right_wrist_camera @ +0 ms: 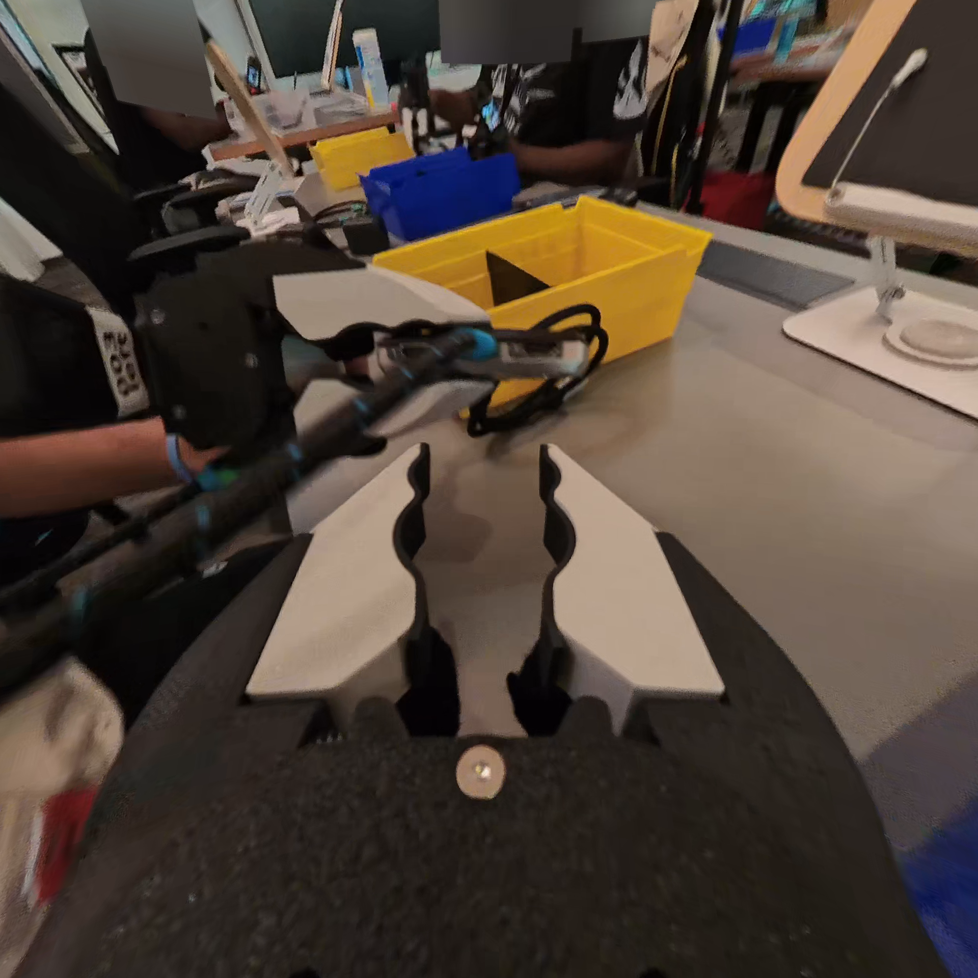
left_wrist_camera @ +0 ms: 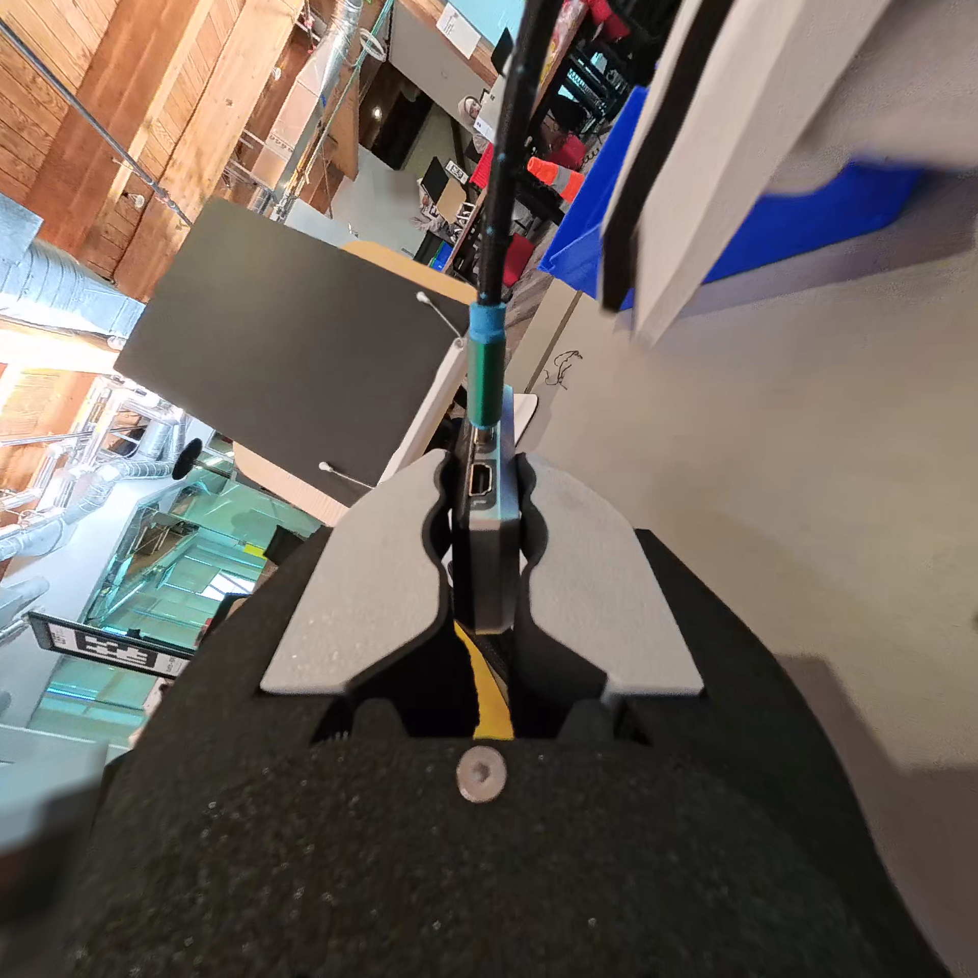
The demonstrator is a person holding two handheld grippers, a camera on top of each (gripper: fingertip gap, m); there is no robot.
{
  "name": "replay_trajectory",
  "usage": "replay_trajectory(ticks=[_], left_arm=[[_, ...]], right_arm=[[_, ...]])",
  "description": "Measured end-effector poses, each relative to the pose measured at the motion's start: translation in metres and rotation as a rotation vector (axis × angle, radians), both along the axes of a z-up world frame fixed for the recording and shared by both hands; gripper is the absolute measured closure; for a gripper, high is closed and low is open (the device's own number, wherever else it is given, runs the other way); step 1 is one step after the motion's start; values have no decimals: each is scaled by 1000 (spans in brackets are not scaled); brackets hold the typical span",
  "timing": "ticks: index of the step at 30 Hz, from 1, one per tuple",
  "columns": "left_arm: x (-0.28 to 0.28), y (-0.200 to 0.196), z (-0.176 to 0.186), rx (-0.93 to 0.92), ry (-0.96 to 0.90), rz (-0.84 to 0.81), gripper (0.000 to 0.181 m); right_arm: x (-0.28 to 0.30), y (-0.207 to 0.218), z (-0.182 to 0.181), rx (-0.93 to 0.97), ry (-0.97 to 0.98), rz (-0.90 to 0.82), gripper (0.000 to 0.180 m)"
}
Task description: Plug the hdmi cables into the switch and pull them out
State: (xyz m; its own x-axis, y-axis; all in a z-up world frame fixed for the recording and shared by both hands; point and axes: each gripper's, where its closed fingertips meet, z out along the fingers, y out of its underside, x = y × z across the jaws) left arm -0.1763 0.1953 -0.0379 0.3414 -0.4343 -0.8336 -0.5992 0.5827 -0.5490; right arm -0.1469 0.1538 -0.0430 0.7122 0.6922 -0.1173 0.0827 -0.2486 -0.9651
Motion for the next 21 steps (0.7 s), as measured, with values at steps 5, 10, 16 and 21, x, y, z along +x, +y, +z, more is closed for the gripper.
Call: replay_trajectory(ticks=[5,10,16,21], left_arm=[[3,-6,-4,21,18,-12,159],[8,-11,-7,34,32,-22,159],[12,-15,-10,24,41,-17,160],[13,-18,-7,1,-9,-26,160]], right_arm=[[-9,9,17,53,129,-97,139],[-11,9,18,67,148,-96,151],[-12,8,13,48,96,-117,160],[-12,7,14,53,125,-135,160]])
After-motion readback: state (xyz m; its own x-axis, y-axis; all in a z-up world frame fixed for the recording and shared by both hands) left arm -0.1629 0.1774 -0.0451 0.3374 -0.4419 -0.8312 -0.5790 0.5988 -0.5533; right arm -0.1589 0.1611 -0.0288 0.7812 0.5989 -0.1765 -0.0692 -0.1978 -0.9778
